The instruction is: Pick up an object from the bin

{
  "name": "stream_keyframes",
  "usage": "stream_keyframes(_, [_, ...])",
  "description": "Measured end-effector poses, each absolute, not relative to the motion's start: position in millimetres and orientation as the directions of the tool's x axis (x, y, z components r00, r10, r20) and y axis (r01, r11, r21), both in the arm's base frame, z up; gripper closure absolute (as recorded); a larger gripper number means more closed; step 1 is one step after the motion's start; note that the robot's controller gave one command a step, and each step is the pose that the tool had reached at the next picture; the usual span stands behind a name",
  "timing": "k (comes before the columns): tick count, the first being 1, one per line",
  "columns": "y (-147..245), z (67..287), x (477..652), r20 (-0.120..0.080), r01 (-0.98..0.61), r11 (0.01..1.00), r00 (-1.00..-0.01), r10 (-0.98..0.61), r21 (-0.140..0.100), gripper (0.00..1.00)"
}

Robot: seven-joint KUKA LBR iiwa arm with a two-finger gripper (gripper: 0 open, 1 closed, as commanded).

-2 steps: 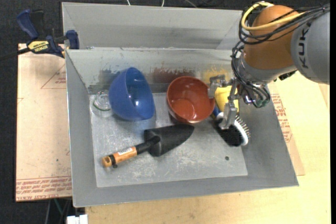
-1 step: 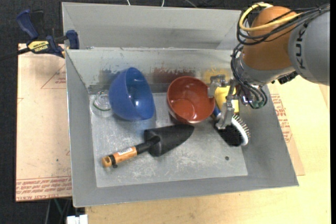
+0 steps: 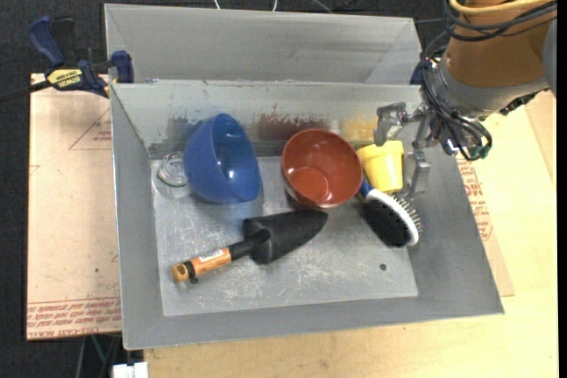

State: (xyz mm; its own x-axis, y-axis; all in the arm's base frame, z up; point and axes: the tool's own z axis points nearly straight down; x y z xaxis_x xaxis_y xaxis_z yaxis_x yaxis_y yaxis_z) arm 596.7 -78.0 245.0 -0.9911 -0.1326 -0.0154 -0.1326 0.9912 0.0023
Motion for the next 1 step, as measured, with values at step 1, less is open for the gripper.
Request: stream_keyframes(1, [-77.5,144.2,619.2,-0.011,-0.032,0.999,-0.999,-0.032,0.005,0.00])
